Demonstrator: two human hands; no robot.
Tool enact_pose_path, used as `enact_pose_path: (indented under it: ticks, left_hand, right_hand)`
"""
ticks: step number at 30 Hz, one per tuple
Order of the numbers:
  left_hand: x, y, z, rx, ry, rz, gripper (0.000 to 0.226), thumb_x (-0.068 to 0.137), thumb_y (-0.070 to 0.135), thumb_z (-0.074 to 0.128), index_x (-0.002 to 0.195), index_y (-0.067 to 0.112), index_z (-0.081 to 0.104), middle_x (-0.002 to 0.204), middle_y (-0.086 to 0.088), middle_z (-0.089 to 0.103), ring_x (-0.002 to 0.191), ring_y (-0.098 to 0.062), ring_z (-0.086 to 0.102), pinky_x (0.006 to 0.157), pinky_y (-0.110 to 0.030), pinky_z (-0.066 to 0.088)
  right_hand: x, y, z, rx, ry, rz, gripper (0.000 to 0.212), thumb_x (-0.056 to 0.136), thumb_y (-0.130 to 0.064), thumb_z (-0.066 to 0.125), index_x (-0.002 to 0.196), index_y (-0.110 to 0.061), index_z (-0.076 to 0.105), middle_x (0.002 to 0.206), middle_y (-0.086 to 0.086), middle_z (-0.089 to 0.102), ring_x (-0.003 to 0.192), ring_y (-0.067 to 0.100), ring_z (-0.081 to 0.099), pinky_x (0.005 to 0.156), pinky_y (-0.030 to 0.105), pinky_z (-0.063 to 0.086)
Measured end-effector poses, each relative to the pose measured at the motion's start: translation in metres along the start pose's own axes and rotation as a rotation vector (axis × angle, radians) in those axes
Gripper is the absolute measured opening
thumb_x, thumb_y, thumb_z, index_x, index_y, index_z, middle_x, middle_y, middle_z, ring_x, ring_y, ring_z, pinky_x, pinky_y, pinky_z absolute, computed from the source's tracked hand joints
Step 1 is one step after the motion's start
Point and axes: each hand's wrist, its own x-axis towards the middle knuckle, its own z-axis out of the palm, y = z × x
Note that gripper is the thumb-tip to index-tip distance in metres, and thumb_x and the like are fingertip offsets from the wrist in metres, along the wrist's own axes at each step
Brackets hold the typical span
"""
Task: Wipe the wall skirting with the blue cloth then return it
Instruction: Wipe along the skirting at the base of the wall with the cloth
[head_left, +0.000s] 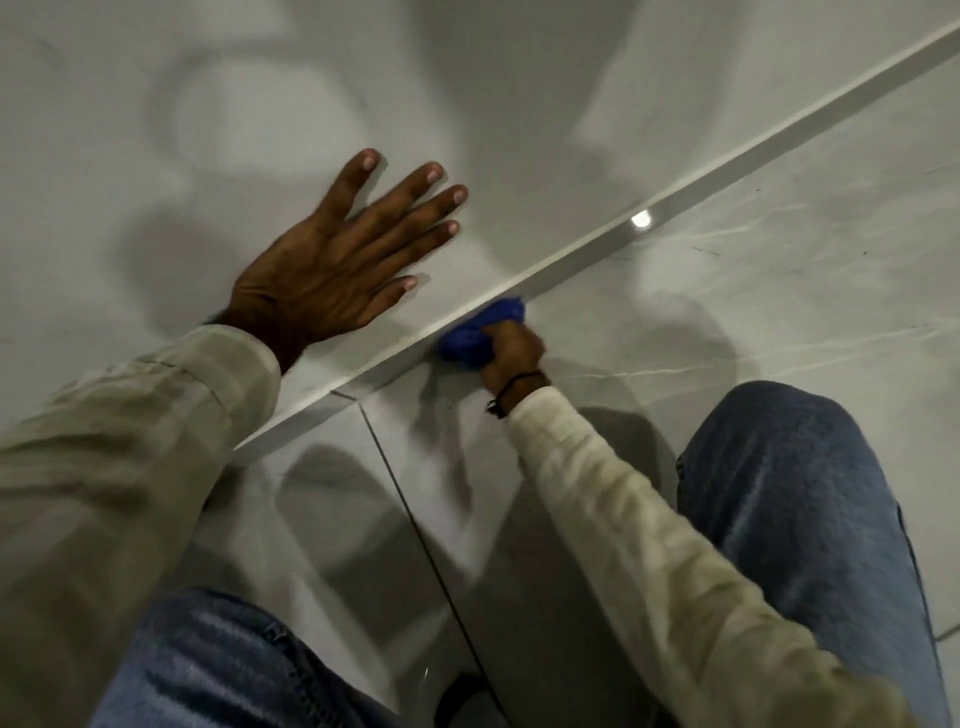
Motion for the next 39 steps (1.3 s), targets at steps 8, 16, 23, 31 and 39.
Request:
enact_pose_path:
  ticks: [8, 16, 23, 31, 39]
  left_hand:
    - [0.002, 0.003, -0.003, -0.040, -0.106, 0.018, 0.071, 0.111, 0.047, 0.011, 0.172, 0.011, 0.002, 0.180, -0.014, 0.005, 0.165, -0.033, 0.020, 0.127, -0.063, -0.007]
    - [0.003, 0.003, -0.002, -0.074, -0.039, -0.032, 0.072, 0.110, 0.047, 0.014, 0.172, 0.012, 0.004, 0.180, -0.015, 0.002, 0.166, -0.035, 0.014, 0.130, -0.062, -0.004]
    - [0.003, -0.020, -0.053, -0.689, -0.190, -0.120, 0.067, 0.110, 0.048, 0.030, 0.167, 0.014, 0.035, 0.177, -0.013, 0.023, 0.165, -0.034, 0.020, 0.135, -0.055, 0.012]
    - [0.002, -0.142, -0.225, -2.082, -0.592, -0.971, 0.062, 0.103, 0.033, 0.062, 0.161, 0.015, 0.045, 0.153, -0.011, 0.063, 0.137, -0.031, 0.064, 0.111, -0.037, 0.053]
    - [-0.078, -0.317, -0.361, -2.007, -0.610, -1.578, 0.010, 0.093, 0.010, 0.068, 0.090, 0.020, 0.071, 0.076, 0.010, 0.069, 0.066, 0.000, 0.063, 0.064, -0.008, 0.055]
  right_hand:
    - [-0.013, 0.012, 0.005, 0.043, -0.010, -0.083, 0.030, 0.089, 0.005, 0.054, 0.115, -0.006, 0.065, 0.126, 0.020, 0.068, 0.114, 0.040, 0.066, 0.097, 0.053, 0.057]
    - [-0.013, -0.052, -0.021, 0.054, -0.092, -0.161, 0.032, 0.091, 0.013, 0.047, 0.118, -0.002, 0.056, 0.100, 0.021, 0.060, 0.086, 0.038, 0.061, 0.079, 0.056, 0.055]
    - [-0.124, -0.126, -0.038, -0.197, -0.311, -0.218, 0.053, 0.090, 0.010, 0.058, 0.141, -0.003, 0.053, 0.136, 0.027, 0.061, 0.121, 0.047, 0.061, 0.107, 0.057, 0.048]
    - [-0.350, -0.167, -0.021, -0.451, -0.465, -0.018, 0.052, 0.093, 0.008, 0.044, 0.143, 0.000, 0.051, 0.143, 0.032, 0.054, 0.131, 0.050, 0.054, 0.114, 0.055, 0.043]
    - [-0.585, -0.219, 0.051, -0.730, -0.527, -0.038, 0.043, 0.092, 0.009, 0.049, 0.133, 0.004, 0.059, 0.124, 0.033, 0.063, 0.106, 0.041, 0.063, 0.102, 0.054, 0.053]
